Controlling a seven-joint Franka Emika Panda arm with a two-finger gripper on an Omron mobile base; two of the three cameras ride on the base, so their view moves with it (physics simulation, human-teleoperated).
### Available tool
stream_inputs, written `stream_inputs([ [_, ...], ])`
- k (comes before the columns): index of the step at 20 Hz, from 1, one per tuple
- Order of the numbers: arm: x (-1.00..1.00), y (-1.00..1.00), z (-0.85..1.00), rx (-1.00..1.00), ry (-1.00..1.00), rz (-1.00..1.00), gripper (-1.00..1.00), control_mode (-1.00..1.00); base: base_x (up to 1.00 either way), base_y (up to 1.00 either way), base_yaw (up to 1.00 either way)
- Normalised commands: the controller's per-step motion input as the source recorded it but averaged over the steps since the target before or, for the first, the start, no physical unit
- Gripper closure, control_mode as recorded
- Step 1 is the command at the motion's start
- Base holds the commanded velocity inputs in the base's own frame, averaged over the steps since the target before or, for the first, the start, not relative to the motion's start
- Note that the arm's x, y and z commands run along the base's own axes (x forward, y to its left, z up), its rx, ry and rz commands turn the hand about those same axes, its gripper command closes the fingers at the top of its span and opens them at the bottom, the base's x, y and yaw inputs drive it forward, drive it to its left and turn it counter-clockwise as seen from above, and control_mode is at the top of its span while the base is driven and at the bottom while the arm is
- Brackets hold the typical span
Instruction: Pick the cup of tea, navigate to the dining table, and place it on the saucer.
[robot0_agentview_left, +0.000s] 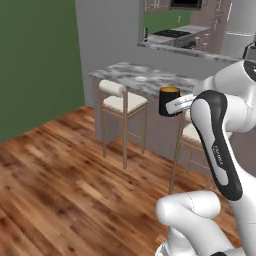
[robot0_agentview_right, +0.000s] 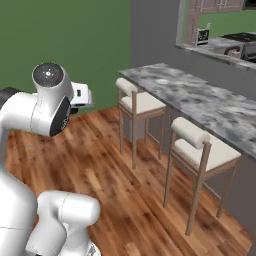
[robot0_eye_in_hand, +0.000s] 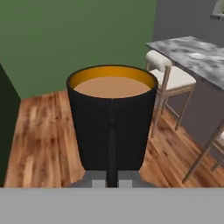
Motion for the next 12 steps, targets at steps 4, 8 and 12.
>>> stream_inputs([
  [4,0.00,0.00,0.00,0.00,0.00,0.00,1.00,1.00,1.00,0.93,-0.41],
  [8,0.00,0.00,0.00,0.00,0.00,0.00,1.00,1.00,1.00,0.95,-0.42],
  [12,0.00,0.00,0.00,0.00,0.00,0.00,1.00,1.00,1.00,1.00,-0.45],
])
